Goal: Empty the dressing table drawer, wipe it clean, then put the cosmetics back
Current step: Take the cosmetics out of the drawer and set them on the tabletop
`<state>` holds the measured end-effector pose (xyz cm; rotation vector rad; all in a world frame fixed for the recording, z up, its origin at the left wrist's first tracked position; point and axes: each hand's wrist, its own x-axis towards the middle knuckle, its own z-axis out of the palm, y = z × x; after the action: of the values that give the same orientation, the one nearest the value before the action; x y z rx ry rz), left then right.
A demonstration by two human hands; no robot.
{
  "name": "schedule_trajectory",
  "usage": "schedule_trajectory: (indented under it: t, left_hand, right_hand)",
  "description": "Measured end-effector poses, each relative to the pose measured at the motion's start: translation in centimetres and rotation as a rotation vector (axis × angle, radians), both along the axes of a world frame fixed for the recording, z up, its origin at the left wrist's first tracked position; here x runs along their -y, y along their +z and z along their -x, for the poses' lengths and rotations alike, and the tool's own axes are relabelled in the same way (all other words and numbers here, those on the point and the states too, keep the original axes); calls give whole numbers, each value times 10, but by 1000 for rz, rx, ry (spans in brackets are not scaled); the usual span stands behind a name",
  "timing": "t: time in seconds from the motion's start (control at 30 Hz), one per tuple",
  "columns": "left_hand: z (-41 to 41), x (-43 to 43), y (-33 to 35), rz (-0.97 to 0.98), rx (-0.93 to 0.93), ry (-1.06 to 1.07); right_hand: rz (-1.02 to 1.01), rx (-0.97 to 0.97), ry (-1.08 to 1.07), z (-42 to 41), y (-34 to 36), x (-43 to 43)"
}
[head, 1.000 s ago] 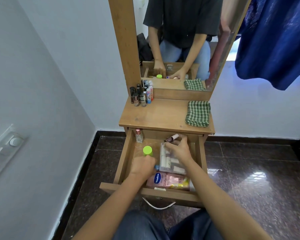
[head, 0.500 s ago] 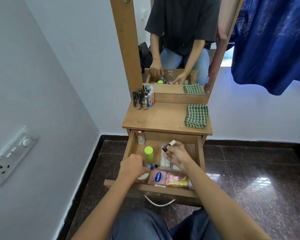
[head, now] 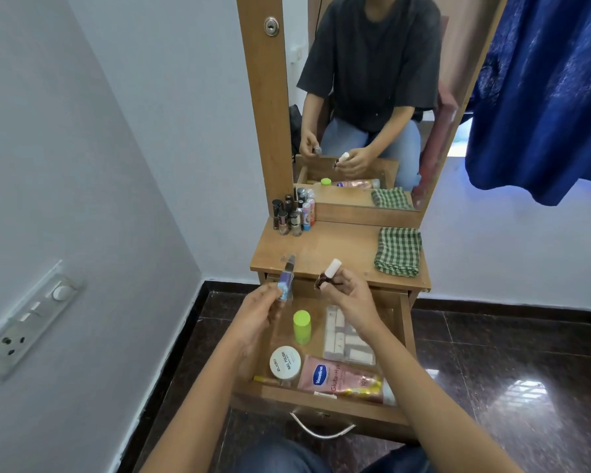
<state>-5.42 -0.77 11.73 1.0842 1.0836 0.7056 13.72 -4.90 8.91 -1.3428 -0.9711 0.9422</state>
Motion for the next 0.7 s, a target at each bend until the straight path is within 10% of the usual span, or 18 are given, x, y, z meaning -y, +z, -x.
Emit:
schedule_trajectory:
  t: [0.37,0.7]
  left_hand:
    - [-38,-70,-19,-493,-386,258]
    - [-50,-130,-34,-630,-757,278]
  right_hand:
    - [72,490,-163,-13,11,-91]
    - [24,535,-267,-8,-14,-131]
